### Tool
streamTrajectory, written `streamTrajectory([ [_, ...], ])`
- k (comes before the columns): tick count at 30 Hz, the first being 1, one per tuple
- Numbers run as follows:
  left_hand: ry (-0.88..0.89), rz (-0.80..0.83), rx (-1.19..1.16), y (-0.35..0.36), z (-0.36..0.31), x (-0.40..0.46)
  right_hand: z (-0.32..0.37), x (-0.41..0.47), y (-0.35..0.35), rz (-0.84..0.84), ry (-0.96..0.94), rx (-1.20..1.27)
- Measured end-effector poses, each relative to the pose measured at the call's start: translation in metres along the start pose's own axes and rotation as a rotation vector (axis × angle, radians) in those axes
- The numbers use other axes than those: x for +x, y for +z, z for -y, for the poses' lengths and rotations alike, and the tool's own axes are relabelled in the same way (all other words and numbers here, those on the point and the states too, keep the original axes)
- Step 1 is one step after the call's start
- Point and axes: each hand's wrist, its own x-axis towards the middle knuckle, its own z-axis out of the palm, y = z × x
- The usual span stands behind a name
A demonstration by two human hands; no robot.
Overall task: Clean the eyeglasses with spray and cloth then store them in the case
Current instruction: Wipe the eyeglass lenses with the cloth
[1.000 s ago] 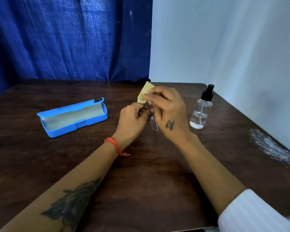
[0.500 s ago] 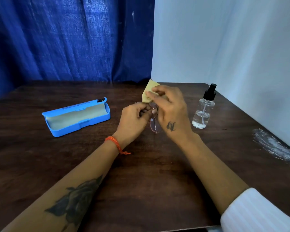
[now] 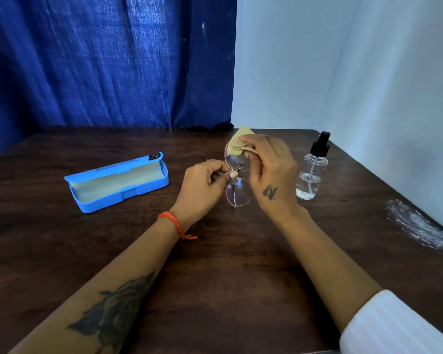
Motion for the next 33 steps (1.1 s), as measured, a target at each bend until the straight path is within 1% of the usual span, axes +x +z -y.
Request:
streamTrajectory([
  [3,0.043,-0.003,0.06,0.003,-0.001,-0.002,0.003,-0.006,0.004,0.066,-0.144,-0.016],
  [5,0.046,-0.023,0.072,0.002,-0.001,-0.002,0.002,-0.007,0.007,0.132,-0.179,-0.001],
  [8,0.048,-0.028,0.074,-0.001,-0.001,0.0,0.0,-0.007,0.007,0.17,-0.14,0.069],
  [12,0.037,-0.02,0.037,-0.007,0.005,0.003,-0.004,-0.007,0.002,0.118,-0.081,0.188],
  [16,0.013,-0.016,0.03,-0.009,0.004,0.004,-0.01,-0.005,0.004,0.032,-0.046,0.124],
  [19,0.032,0.013,0.017,-0.008,0.002,0.003,-0.008,-0.004,0.005,-0.022,-0.037,0.062],
  [22,0.062,0.013,0.031,-0.005,0.002,0.001,-0.004,-0.005,0.004,0.038,-0.11,0.02],
  [25,0.065,0.005,0.004,-0.007,0.003,0.002,-0.002,-0.007,0.003,0.141,-0.155,0.082],
  [27,0.045,-0.001,-0.003,-0.011,0.007,0.003,-0.003,-0.007,0.001,0.169,-0.094,0.173],
  [29,0.003,-0.035,-0.076,-0.015,0.009,0.006,-0.005,-0.004,-0.004,0.184,0.035,0.295],
  [31,-0.044,-0.081,-0.208,-0.019,0.007,0.008,-0.009,0.0,-0.009,0.201,0.238,0.368],
  [33,-0.084,-0.123,-0.314,-0.024,0.005,0.011,-0.013,0.004,-0.012,0.179,0.501,0.482],
])
